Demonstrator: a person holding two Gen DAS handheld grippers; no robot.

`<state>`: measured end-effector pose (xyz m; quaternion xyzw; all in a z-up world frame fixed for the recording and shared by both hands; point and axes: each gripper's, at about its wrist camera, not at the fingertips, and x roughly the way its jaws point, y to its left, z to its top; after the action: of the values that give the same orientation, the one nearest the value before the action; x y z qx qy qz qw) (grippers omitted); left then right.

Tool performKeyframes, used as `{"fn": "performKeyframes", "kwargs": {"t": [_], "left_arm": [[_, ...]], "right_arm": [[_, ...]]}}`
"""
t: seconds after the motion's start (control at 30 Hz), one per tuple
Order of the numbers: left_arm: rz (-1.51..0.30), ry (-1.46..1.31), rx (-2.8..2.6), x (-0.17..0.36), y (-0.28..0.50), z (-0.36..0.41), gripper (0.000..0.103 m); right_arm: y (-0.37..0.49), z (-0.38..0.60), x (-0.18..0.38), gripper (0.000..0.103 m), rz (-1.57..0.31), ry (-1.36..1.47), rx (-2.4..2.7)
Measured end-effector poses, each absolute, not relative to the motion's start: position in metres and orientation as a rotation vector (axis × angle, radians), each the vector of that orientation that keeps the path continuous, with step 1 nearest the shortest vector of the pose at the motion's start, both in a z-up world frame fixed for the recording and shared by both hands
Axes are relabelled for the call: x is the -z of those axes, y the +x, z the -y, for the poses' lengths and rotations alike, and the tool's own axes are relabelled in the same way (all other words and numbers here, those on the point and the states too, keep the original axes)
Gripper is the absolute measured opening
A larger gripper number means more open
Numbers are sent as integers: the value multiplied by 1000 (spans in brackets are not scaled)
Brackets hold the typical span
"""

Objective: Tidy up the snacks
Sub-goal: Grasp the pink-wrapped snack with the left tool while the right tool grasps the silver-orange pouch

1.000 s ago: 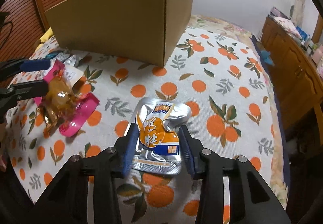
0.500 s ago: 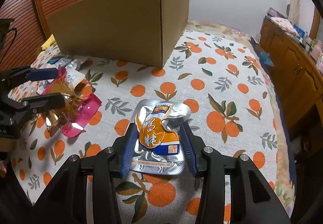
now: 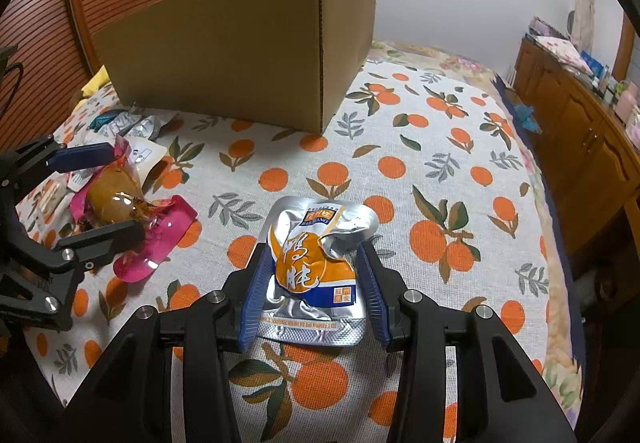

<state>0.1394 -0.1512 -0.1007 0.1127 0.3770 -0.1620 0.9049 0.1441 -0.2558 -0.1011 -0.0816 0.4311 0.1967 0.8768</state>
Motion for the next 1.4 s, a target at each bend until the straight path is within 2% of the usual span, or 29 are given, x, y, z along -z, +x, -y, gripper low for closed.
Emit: {"fn": "performKeyframes", "kwargs": {"t": [0.07,0.2,0.83,1.0,1.13,1.2,1.3,1.33,1.4], "left_arm": [[-771,262,341,98,136,157,57],[-766,275,349,94,134,159,52],[-671,116,384,39,112,117,52],[-647,92,367,30,105,103,52],[-643,77,353,30,100,93,52],[-641,66,350,31,97,89,52],[-644,56,345,34,96,83,52],[-646,52,341,36,96,81,52],[-646,44,337,37,95,77,52]], "right_arm": [[144,256,101,44,-899,-170,-410],[144,256,101,44,-899,-170,-411],[144,256,100,45,-900,-167,-415],[149,249,100,60,-924,-198,-448],[157,240,100,64,-949,-223,-459],[161,238,101,63,-958,-222,-463],[162,234,100,56,-970,-234,-471],[162,233,99,40,-969,-236,-467],[161,232,97,38,-982,-224,-496]]}}
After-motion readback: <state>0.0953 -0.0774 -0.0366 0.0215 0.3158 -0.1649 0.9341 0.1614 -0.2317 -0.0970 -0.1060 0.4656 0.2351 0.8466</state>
